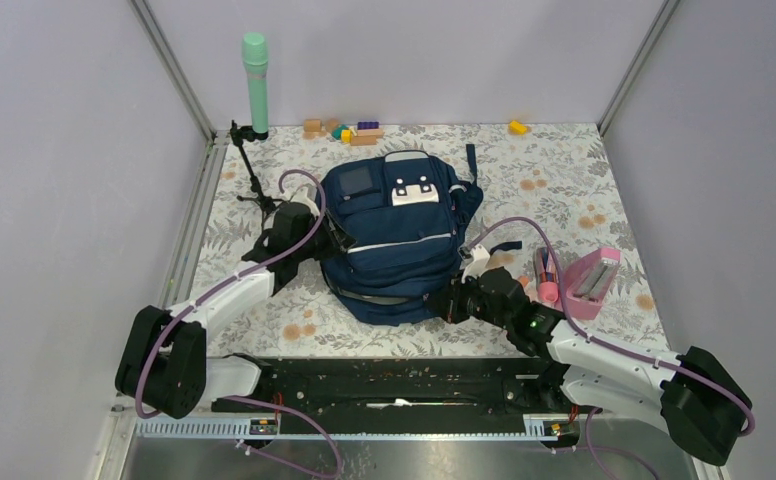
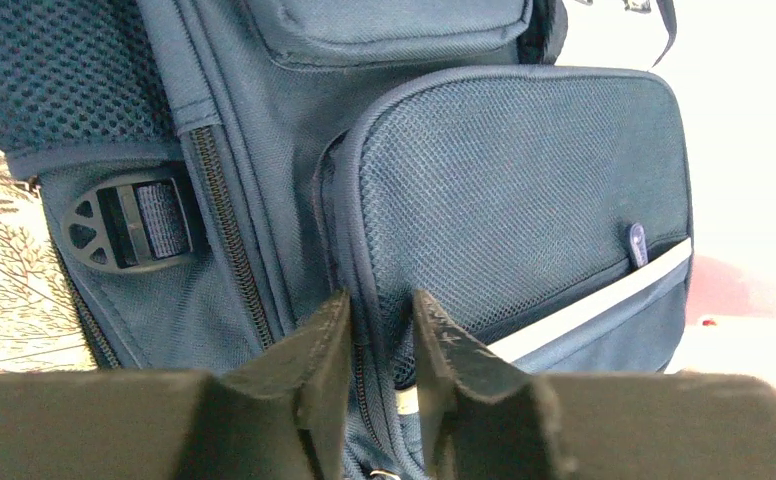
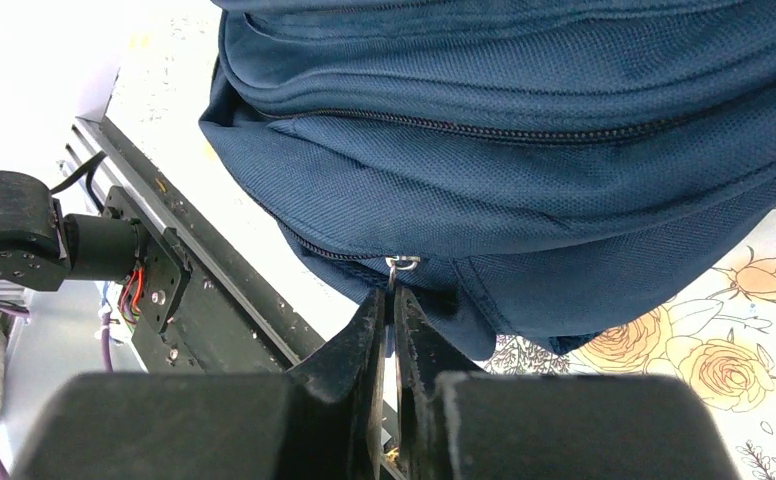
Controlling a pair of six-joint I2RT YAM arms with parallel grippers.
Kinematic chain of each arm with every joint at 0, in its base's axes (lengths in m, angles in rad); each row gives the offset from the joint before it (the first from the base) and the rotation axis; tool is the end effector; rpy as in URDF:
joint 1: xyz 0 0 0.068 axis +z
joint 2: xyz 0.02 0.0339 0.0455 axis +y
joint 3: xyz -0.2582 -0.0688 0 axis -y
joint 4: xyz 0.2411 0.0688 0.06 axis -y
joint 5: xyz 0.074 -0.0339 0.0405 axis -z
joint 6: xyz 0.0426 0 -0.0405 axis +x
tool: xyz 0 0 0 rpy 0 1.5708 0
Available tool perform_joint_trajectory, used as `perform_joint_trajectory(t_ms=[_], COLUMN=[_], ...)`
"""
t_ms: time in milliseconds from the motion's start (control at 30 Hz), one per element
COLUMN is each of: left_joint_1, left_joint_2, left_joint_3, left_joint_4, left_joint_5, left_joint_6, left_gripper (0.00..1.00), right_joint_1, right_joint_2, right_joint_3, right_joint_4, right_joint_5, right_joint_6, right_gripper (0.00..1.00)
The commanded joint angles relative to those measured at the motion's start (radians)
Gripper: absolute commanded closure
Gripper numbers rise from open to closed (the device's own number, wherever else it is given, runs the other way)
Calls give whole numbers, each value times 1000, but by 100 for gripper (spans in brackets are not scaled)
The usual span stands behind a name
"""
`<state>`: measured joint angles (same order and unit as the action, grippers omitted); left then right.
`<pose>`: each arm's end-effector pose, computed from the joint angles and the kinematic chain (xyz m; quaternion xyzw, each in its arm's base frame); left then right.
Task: Pack the student bag
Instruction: Zip the student bag at the center of the board.
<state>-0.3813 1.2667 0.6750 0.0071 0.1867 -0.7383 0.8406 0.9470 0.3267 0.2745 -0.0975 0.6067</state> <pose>0.2503 -0.1089 0.2112 -0.1123 0.8709 -0.3198 0.3558 0.1368 0.1590 0.1923 -0.1232 0.8084 0.4101 0.4039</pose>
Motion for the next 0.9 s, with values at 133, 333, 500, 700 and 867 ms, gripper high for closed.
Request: perform_joint_trajectory(t_ms=[133,333,500,700,867], left_joint_1=[-70,-89,-95,-100,-103], left_joint_2=[-9,-38,-47,-50,-58], left_joint_3=[-36,-47,-54,-56,-58], left_joint_4=[93,138,171,195,206], left_joint_5=[33,-13,-37,-38,-21], left_joint_6=[-55,-106,-144,-170,-192], left_gripper=[99,100,100,100,100], right_joint_1=[12,116,216,267,280], right_joint_2=[-18,-23,17,96,179], right_joint_3=[-39,-23,0,52,117], right_joint_4=[148,167,216,251,235], right_joint_5=[-48,64,161,183,170], right_joint_6=[58,41,28,11,-27], right_gripper=[100,100,100,100,100])
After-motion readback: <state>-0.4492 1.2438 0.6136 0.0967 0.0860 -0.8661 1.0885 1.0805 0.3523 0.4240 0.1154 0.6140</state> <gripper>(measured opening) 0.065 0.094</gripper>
